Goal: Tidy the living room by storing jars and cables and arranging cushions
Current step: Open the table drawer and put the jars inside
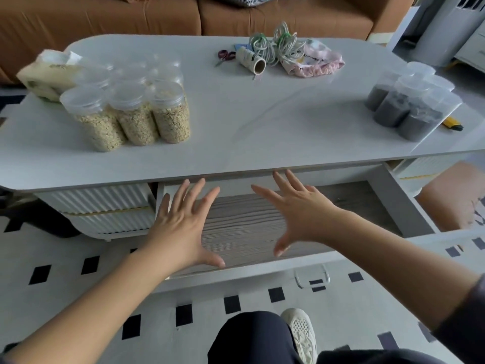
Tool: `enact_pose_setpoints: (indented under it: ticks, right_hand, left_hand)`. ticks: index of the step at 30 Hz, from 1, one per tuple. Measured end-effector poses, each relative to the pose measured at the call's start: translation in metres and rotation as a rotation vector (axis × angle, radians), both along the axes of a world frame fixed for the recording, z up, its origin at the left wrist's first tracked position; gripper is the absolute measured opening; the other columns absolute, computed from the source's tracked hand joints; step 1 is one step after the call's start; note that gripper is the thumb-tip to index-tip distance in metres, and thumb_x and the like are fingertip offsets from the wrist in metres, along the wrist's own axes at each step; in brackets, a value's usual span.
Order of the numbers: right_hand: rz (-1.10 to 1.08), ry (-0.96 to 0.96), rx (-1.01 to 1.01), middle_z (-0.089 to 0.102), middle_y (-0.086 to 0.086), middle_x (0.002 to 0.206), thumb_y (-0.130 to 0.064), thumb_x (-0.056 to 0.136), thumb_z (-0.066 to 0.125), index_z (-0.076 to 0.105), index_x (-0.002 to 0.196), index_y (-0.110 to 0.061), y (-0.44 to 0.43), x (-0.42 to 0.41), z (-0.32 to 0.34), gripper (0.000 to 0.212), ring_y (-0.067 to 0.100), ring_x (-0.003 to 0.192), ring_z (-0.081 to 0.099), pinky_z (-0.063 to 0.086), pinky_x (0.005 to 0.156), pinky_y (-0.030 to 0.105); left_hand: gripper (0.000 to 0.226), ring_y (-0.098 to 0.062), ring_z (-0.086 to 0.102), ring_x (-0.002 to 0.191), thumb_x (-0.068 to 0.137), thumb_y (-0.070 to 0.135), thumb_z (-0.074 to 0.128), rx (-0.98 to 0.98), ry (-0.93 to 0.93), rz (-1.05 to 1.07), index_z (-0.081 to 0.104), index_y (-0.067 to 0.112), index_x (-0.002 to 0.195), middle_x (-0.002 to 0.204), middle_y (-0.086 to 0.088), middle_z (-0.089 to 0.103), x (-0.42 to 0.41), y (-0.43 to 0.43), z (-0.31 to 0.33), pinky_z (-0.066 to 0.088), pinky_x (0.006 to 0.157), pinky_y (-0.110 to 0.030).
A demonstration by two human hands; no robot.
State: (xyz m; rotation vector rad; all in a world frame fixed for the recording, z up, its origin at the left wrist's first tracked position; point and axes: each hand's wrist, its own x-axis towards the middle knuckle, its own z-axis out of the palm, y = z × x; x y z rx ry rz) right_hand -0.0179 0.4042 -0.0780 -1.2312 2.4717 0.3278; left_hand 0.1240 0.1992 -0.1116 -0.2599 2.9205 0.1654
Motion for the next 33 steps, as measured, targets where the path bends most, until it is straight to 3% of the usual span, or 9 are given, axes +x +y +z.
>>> enact_pose_setpoints:
  ticks: [3, 5, 7, 8, 10, 14, 18, 23, 33]
  right_hand:
    - [0.003, -0.003, 0.042, -0.024, 0.011, 0.157, -0.072, 0.057, 0.072, -0.020, 0.149, -0.038, 0.000, 0.005, 0.002, 0.134, 0.035, 0.144, -0.020, 0.013, 0.117, 0.055]
    - [-0.004, 0.035, 0.020, 0.001, 0.010, 0.161, -0.068, 0.067, 0.070, 0.000, 0.153, -0.034, -0.006, 0.006, 0.007, 0.116, 0.032, 0.148, 0.008, 0.030, 0.113, 0.049]
    - [-0.007, 0.093, -0.137, 0.041, 0.001, 0.145, -0.054, 0.081, 0.066, 0.028, 0.146, -0.030, -0.016, 0.002, 0.013, 0.078, 0.024, 0.132, 0.041, 0.044, 0.093, 0.036]
    - [-0.027, 0.102, -0.238, 0.051, -0.002, 0.133, -0.045, 0.086, 0.063, 0.038, 0.140, -0.028, -0.024, -0.001, 0.017, 0.062, 0.022, 0.122, 0.049, 0.044, 0.082, 0.033]
    - [-0.115, 0.070, -0.449, 0.058, -0.005, 0.119, -0.034, 0.087, 0.060, 0.047, 0.130, -0.026, -0.047, -0.007, 0.023, 0.045, 0.020, 0.109, 0.056, 0.043, 0.073, 0.030]
    - [-0.264, -0.053, -0.797, 0.059, -0.004, 0.116, -0.029, 0.083, 0.066, 0.050, 0.125, -0.023, -0.109, -0.025, 0.028, 0.045, 0.018, 0.103, 0.057, 0.049, 0.078, 0.033]
    - [-0.333, -0.214, -0.968, 0.057, 0.003, 0.126, -0.029, 0.080, 0.073, 0.044, 0.134, -0.017, -0.162, -0.042, 0.030, 0.062, 0.019, 0.112, 0.055, 0.046, 0.086, 0.032]
    - [-0.374, -0.345, -1.016, 0.055, 0.004, 0.133, -0.029, 0.078, 0.077, 0.039, 0.139, -0.015, -0.198, -0.045, 0.029, 0.073, 0.020, 0.118, 0.054, 0.040, 0.082, 0.024]
    - [-0.401, -0.311, -0.986, 0.052, -0.003, 0.097, -0.040, 0.075, 0.078, 0.046, 0.119, -0.011, -0.207, -0.035, 0.030, 0.061, 0.015, 0.087, 0.051, 0.040, 0.067, 0.026]
  left_hand:
    - [0.135, -0.027, -0.024, 0.146, 0.058, 0.083, 0.062, -0.016, 0.070, 0.005, -0.023, 0.032, 0.149, 0.155, -0.003, -0.035, 0.007, -0.003, 0.005, -0.001, 0.118, -0.053]
    - [0.114, -0.030, 0.014, 0.147, 0.066, 0.069, 0.070, -0.048, 0.247, 0.030, 0.013, 0.022, 0.154, 0.161, -0.010, 0.009, 0.008, -0.009, 0.012, 0.022, 0.116, -0.048]
    - [0.078, -0.029, 0.050, 0.123, 0.071, 0.049, 0.078, -0.074, 0.458, 0.055, 0.048, 0.014, 0.135, 0.136, -0.008, 0.050, 0.003, -0.021, 0.020, 0.043, 0.098, -0.045]
    - [0.063, -0.029, 0.055, 0.112, 0.073, 0.039, 0.080, -0.078, 0.544, 0.090, 0.056, 0.012, 0.124, 0.124, -0.007, 0.056, -0.001, -0.028, 0.026, 0.046, 0.089, -0.045]
    - [0.047, -0.031, 0.054, 0.106, 0.075, 0.026, 0.078, -0.070, 0.673, 0.208, 0.059, 0.011, 0.115, 0.117, -0.009, 0.055, -0.011, -0.042, 0.039, 0.044, 0.084, -0.045]
    - [0.045, -0.034, 0.043, 0.118, 0.077, 0.023, 0.073, -0.078, 0.819, 0.430, 0.053, 0.013, 0.116, 0.125, -0.013, 0.046, -0.033, -0.078, 0.064, 0.038, 0.092, -0.048]
    - [0.063, -0.035, 0.037, 0.127, 0.078, 0.033, 0.074, -0.225, 0.698, 0.457, 0.043, 0.015, 0.129, 0.134, -0.016, 0.044, -0.053, -0.114, 0.085, 0.028, 0.103, -0.055]
    - [0.069, -0.033, 0.031, 0.135, 0.082, 0.048, 0.066, -0.234, 0.475, 0.487, 0.037, 0.015, 0.135, 0.136, -0.016, 0.046, -0.071, -0.141, 0.094, 0.000, 0.114, -0.065]
    - [0.073, -0.028, 0.050, 0.124, 0.073, 0.065, 0.067, -0.219, 0.515, 0.452, 0.045, 0.017, 0.125, 0.120, -0.007, 0.061, -0.064, -0.141, 0.098, -0.009, 0.113, -0.065]
